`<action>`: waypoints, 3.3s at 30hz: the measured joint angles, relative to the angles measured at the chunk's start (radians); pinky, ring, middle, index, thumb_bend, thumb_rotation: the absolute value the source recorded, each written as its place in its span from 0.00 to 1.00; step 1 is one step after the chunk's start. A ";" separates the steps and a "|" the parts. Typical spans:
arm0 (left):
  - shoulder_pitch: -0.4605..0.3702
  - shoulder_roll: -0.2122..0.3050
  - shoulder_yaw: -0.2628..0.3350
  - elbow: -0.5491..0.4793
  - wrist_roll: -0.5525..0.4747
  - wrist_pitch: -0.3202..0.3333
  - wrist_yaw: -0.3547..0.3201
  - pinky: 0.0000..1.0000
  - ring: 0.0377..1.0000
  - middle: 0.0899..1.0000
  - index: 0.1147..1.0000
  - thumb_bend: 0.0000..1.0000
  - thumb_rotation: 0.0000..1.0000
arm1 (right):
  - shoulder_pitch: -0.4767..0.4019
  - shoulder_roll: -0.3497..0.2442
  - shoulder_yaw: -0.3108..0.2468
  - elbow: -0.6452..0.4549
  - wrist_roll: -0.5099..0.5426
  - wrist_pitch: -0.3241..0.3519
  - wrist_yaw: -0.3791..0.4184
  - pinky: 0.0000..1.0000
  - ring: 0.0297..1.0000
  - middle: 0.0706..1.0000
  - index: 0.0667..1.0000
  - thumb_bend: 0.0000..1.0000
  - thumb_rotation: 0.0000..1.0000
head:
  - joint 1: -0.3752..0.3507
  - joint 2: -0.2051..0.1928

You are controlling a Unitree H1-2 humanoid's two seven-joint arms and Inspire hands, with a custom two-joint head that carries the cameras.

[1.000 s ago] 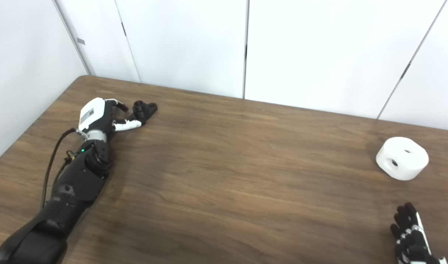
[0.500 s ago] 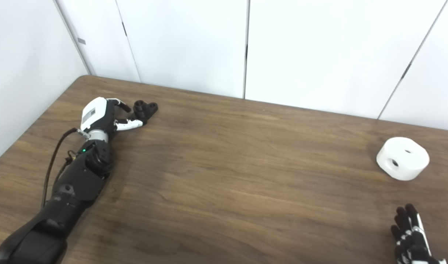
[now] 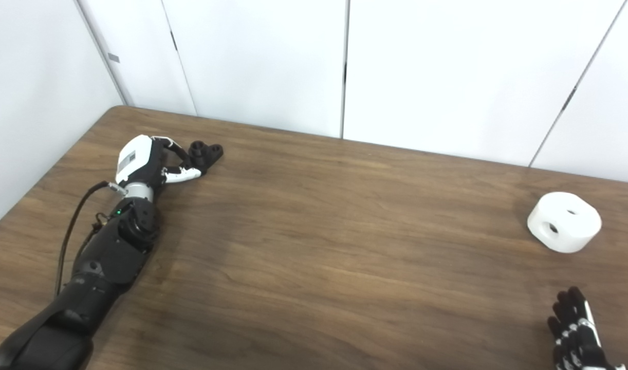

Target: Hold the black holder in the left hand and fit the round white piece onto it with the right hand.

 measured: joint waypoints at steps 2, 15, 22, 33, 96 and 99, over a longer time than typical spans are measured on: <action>0.001 0.000 0.000 0.000 0.000 -0.003 0.001 0.82 0.85 0.72 0.42 0.52 0.05 | 0.001 0.000 0.000 -0.001 0.001 0.000 0.000 1.00 1.00 0.99 1.00 0.60 1.00 | 0.000 0.000; 0.027 0.000 -0.007 -0.048 0.000 -0.010 -0.007 0.77 0.84 0.72 0.42 0.52 0.05 | 0.004 0.000 0.001 -0.003 0.001 -0.001 0.000 1.00 1.00 0.98 1.00 0.62 0.97 | -0.014 0.005; 0.079 -0.001 -0.019 -0.149 -0.001 -0.009 -0.050 0.76 0.85 0.73 0.42 0.52 0.05 | 0.004 0.000 0.003 -0.003 0.000 -0.002 -0.001 1.00 1.00 0.98 1.00 0.62 0.97 | -0.031 0.009; 0.232 -0.063 -0.100 -0.500 -0.024 0.024 -0.227 0.77 0.88 0.78 0.42 0.51 0.06 | 0.004 0.009 0.009 -0.009 -0.020 -0.001 -0.019 1.00 1.00 0.97 1.00 0.61 0.96 | -0.067 0.017; 0.423 -0.080 -0.408 -0.812 0.339 -0.250 -0.491 0.87 0.86 0.79 0.42 0.51 0.06 | -0.233 0.033 0.054 -0.223 -0.728 0.450 -0.219 1.00 1.00 0.96 0.98 0.79 0.50 | -0.468 0.055; 0.424 -0.074 -0.397 -0.800 0.321 -0.264 -0.487 0.87 0.87 0.79 0.43 0.51 0.06 | -0.261 0.010 0.052 -0.222 -0.763 0.490 -0.210 1.00 1.00 0.98 0.99 0.81 0.51 | -0.508 0.044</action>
